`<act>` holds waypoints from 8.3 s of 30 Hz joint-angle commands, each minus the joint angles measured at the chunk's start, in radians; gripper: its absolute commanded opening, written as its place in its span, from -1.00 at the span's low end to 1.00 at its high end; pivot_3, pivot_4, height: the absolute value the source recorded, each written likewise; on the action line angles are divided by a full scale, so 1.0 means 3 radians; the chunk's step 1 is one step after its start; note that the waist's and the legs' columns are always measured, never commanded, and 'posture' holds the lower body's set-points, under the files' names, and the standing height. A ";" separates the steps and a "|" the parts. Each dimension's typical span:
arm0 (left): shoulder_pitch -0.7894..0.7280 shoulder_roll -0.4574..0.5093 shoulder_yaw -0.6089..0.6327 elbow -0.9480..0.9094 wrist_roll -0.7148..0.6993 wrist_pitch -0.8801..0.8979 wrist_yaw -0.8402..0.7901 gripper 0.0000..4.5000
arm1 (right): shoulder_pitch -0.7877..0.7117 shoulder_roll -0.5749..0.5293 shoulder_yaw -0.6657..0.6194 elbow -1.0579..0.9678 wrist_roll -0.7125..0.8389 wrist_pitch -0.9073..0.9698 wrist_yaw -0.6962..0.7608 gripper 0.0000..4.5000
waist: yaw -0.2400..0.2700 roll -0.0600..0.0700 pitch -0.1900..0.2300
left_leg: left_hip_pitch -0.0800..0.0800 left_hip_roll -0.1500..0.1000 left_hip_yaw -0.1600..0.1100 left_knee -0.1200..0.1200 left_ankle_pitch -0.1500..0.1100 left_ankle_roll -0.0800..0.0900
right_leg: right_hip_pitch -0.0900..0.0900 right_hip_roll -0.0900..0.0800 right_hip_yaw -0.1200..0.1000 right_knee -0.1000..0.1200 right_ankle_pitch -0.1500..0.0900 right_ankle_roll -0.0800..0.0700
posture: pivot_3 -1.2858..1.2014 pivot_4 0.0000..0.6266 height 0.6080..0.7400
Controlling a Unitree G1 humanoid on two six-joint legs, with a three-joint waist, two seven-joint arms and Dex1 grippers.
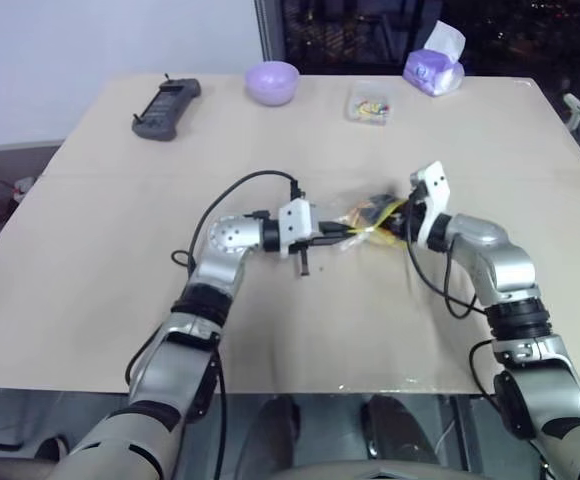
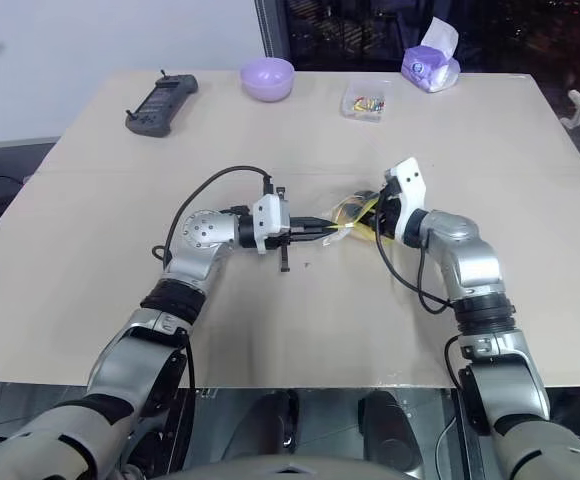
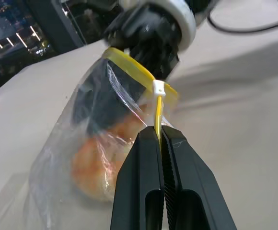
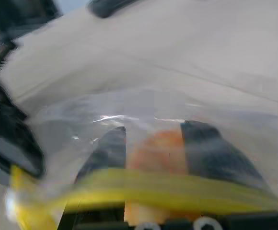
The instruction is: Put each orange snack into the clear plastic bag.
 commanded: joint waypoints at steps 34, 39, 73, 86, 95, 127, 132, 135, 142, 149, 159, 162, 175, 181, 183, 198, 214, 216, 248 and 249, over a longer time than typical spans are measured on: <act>0.0134 0.0063 0.0016 -0.0245 -0.0035 0.0090 0.0095 -1.00 | 0.0309 -0.1025 0.0306 0.0826 -0.1494 -0.2526 -0.0408 -0.12 | 0.0063 -0.0002 0.0000 | 0.0002 0.0000 0.0007 0.0006 0.0005 -0.0007 | 0.0002 0.0000 0.0005 0.0002 0.0001 0.0001 | 0.03 -0.52 1.00; 0.0112 0.0084 0.0035 -0.0197 -0.0003 0.0076 0.0147 -1.00 | 0.0342 -0.1057 0.0306 0.0796 -0.1448 -0.2561 -0.0308 -0.98 | 0.0060 -0.0002 0.0000 | 0.0002 0.0000 0.0007 0.0006 0.0005 -0.0007 | 0.0002 0.0000 0.0005 0.0002 0.0001 0.0001 | 0.03 -0.52 1.00; 0.0037 -0.0070 0.0290 -0.0214 -0.0060 0.0417 0.1045 -1.00 | 0.0354 -0.1430 0.0132 0.0123 -0.1154 -0.1868 0.0093 -0.38 | 0.0060 -0.0005 0.0003 | 0.0000 -0.0006 0.0005 0.0004 0.0006 -0.0006 | -0.0001 -0.0007 0.0005 0.0002 0.0000 0.0001 | 0.03 -0.52 1.00; 0.0488 -0.0161 0.0250 -0.1122 -0.0130 0.1114 0.1223 -1.00 | -0.0087 -0.1339 0.0368 -0.1354 -0.0810 -0.0531 0.0510 0.15 | 0.0049 -0.0006 0.0002 | 0.0003 -0.0003 0.0000 0.0009 0.0000 0.0004 | 0.0002 -0.0003 0.0003 0.0005 0.0000 0.0001 | 0.03 -0.52 1.00; 0.0558 -0.0144 0.0204 -0.1324 -0.0148 0.1280 0.1234 -1.00 | -0.0359 -0.0697 0.0822 -0.1192 -0.1326 -0.0696 0.0044 0.15 | 0.0099 -0.0007 0.0002 | -0.0004 -0.0010 -0.0006 0.0010 0.0006 -0.0007 | 0.0001 -0.0010 -0.0005 0.0001 0.0001 0.0001 | 0.03 -0.52 1.00; 0.0543 -0.0094 0.0183 -0.1326 -0.0180 0.1311 0.1215 -1.00 | -0.0207 -0.0823 0.0920 -0.1177 -0.1631 -0.0959 0.0253 -0.71 | 0.0066 -0.0007 0.0002 | -0.0002 -0.0008 -0.0008 0.0009 0.0006 -0.0006 | 0.0001 -0.0008 -0.0006 0.0003 0.0001 0.0001 | 0.03 -0.52 1.00; 0.0545 -0.0097 0.0179 -0.1328 -0.0184 0.1314 0.1209 -1.00 | -0.0275 -0.0781 0.0872 -0.1062 -0.1717 -0.0995 0.0073 -0.71 | 0.0064 -0.0007 0.0002 | -0.0002 -0.0008 -0.0008 0.0009 0.0006 -0.0006 | 0.0001 -0.0008 -0.0006 0.0003 0.0001 0.0001 | 0.03 -0.52 1.00; 0.0547 -0.0093 0.0178 -0.1327 -0.0185 0.1317 0.1204 -1.00 | -0.0290 -0.0773 0.0852 -0.1081 -0.1671 -0.1000 0.0081 -0.71 | 0.0066 -0.0007 0.0002 | -0.0002 -0.0008 -0.0008 0.0009 0.0006 -0.0006 | 0.0001 -0.0008 -0.0005 0.0003 0.0001 0.0001 | 0.03 -0.52 1.00; 0.0549 -0.0094 0.0179 -0.1328 -0.0187 0.1323 0.1201 -1.00 | -0.0276 -0.0797 0.0869 -0.1060 -0.1701 -0.0985 0.0062 -0.71 | 0.0066 -0.0007 0.0002 | -0.0002 -0.0008 -0.0008 0.0009 0.0006 -0.0006 | 0.0001 -0.0008 -0.0006 0.0003 0.0001 0.0001 | 0.03 -0.52 1.00; 0.0545 -0.0091 0.0177 -0.1326 -0.0185 0.1322 0.1194 -1.00 | -0.0274 -0.0788 0.0876 -0.1007 -0.1763 -0.0972 0.0010 -0.71 | 0.0066 -0.0007 0.0002 | -0.0002 -0.0008 -0.0007 0.0009 0.0006 -0.0006 | 0.0001 -0.0008 -0.0005 0.0003 0.0001 0.0001 | 0.03 -0.52 1.00; 0.0549 -0.0087 0.0171 -0.1333 -0.0177 0.1323 0.1193 -1.00 | -0.0274 -0.0766 0.0876 -0.1052 -0.1719 -0.0973 0.0033 -0.71 | 0.0066 -0.0007 0.0002 | -0.0002 -0.0008 -0.0008 0.0009 0.0006 -0.0006 | 0.0001 -0.0008 -0.0005 0.0003 0.0001 0.0001 | 0.03 -0.52 1.00; 0.0548 -0.0090 0.0166 -0.1327 -0.0173 0.1320 0.1192 -1.00 | -0.0278 -0.0756 0.0875 -0.1066 -0.1707 -0.0973 0.0034 -0.71 | 0.0066 -0.0007 0.0002 | -0.0002 -0.0008 -0.0007 0.0009 0.0006 -0.0006 | 0.0001 -0.0008 -0.0005 0.0003 0.0001 0.0001 | 0.03 -0.52 1.00; 0.0557 -0.0095 0.0159 -0.1332 -0.0173 0.1313 0.1187 -1.00 | -0.0270 -0.0758 0.0878 -0.1061 -0.1733 -0.0963 0.0027 -0.98 | 0.0066 -0.0007 0.0002 | -0.0002 -0.0008 -0.0008 0.0009 0.0006 -0.0006 | 0.0001 -0.0008 -0.0006 0.0003 0.0001 0.0001 | 0.03 -0.52 1.00; 0.0544 -0.0068 0.0173 -0.1293 -0.0150 0.1279 0.1194 -1.00 | -0.0244 -0.0809 0.0861 -0.1037 -0.1757 -0.0976 0.0031 -0.98 | 0.0066 -0.0007 0.0002 | -0.0002 -0.0008 -0.0008 0.0009 0.0006 -0.0006 | 0.0001 -0.0008 -0.0006 0.0003 0.0001 0.0001 | 0.03 -0.52 1.00; 0.0508 -0.0044 0.0218 -0.1226 -0.0129 0.1246 0.1237 -1.00 | -0.0216 -0.0849 0.0845 -0.1035 -0.1765 -0.0970 0.0038 -0.98 | 0.0067 -0.0007 0.0002 | -0.0002 -0.0008 -0.0008 0.0009 0.0006 -0.0006 | 0.0001 -0.0008 -0.0006 0.0003 0.0001 0.0001 | 0.03 -0.52 1.00; -0.0040 0.0158 0.0434 -0.0001 0.0481 0.0449 0.2542 -1.00 | 0.0022 -0.1135 0.0691 -0.1069 -0.1821 -0.0814 -0.0059 -0.98 | 0.0068 -0.0007 0.0003 | -0.0002 -0.0009 -0.0006 0.0004 0.0006 -0.0006 | 0.0000 -0.0009 -0.0005 0.0001 0.0001 0.0001 | 0.03 -0.52 1.00; -0.0167 0.0141 0.0389 0.0031 0.0398 0.0302 0.2484 -1.00 | 0.0161 -0.1486 0.0334 -0.1011 -0.1805 -0.0763 -0.0327 -0.98 | 0.0066 -0.0009 0.0004 | -0.0002 -0.0009 -0.0006 0.0005 0.0006 -0.0006 | 0.0000 -0.0009 -0.0005 0.0002 0.0001 0.0001 | 0.03 -0.52 1.00; -0.0345 0.0118 0.0345 0.0121 0.0483 0.0172 0.2557 -1.00 | -0.0034 -0.1384 0.0320 -0.0847 -0.1904 -0.0905 -0.0627 -0.98 | 0.0068 -0.0009 0.0004 | -0.0002 -0.0009 -0.0006 0.0006 0.0006 -0.0006 | 0.0000 -0.0009 -0.0005 0.0002 0.0001 0.0001 | 0.03 -0.52 1.00; 0.1666 0.0996 0.0273 -0.2756 -0.1206 0.2823 0.0966 0.12 | 0.1268 -0.1953 0.0204 -0.2139 -0.0657 0.0183 0.0569 0.19 | 0.0079 -0.0016 0.0012 | 0.0060 -0.0007 -0.0012 -0.0002 -0.0003 0.0010 | 0.0063 -0.0009 -0.0010 -0.0001 0.0000 0.0001 | 0.03 -0.52 1.00; 0.1685 0.1011 0.0342 -0.2759 -0.1282 0.2917 0.0962 0.12 | 0.1344 -0.1998 0.0145 -0.2153 -0.0603 0.0177 0.0624 0.19 | 0.0082 -0.0016 0.0012 | 0.0059 -0.0007 -0.0014 -0.0002 -0.0003 0.0010 | 0.0063 -0.0008 -0.0011 0.0000 0.0000 0.0001 | 0.03 -0.52 1.00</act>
